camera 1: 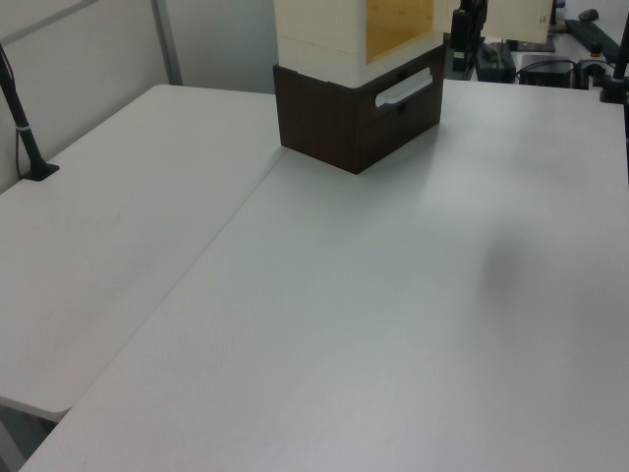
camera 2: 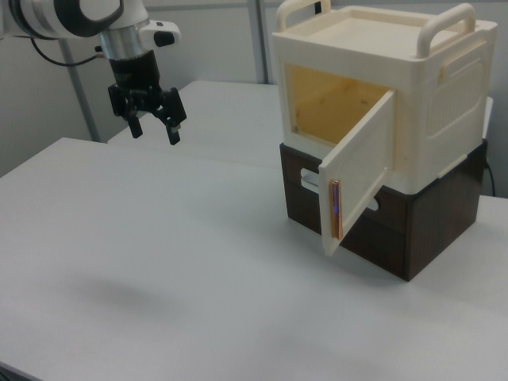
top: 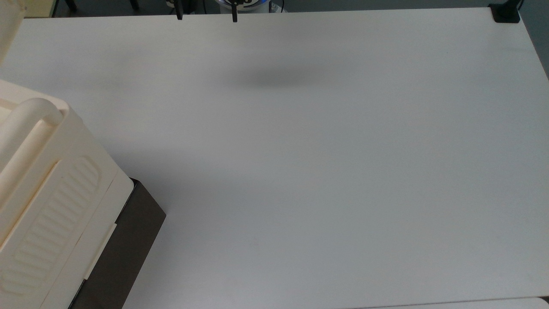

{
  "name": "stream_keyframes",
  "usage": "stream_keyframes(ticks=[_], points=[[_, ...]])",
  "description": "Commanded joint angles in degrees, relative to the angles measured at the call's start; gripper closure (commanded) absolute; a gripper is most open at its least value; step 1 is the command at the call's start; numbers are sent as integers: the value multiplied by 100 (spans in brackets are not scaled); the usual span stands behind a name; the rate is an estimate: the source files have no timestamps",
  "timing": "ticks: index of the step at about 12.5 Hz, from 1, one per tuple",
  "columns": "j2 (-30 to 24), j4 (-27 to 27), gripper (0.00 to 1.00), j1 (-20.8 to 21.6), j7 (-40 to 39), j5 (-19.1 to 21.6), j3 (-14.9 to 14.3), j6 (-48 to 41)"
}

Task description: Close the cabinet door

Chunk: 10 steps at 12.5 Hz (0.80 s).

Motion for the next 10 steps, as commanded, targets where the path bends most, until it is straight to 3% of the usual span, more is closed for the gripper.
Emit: stream_keyframes(ticks=[1, 8, 10], points=[[-129, -136, 0, 101, -50, -104, -88, 41], [-349, -127, 0, -144, -138, -104, -88, 23], [-428, -118, 0, -320, -540, -104, -97, -3]])
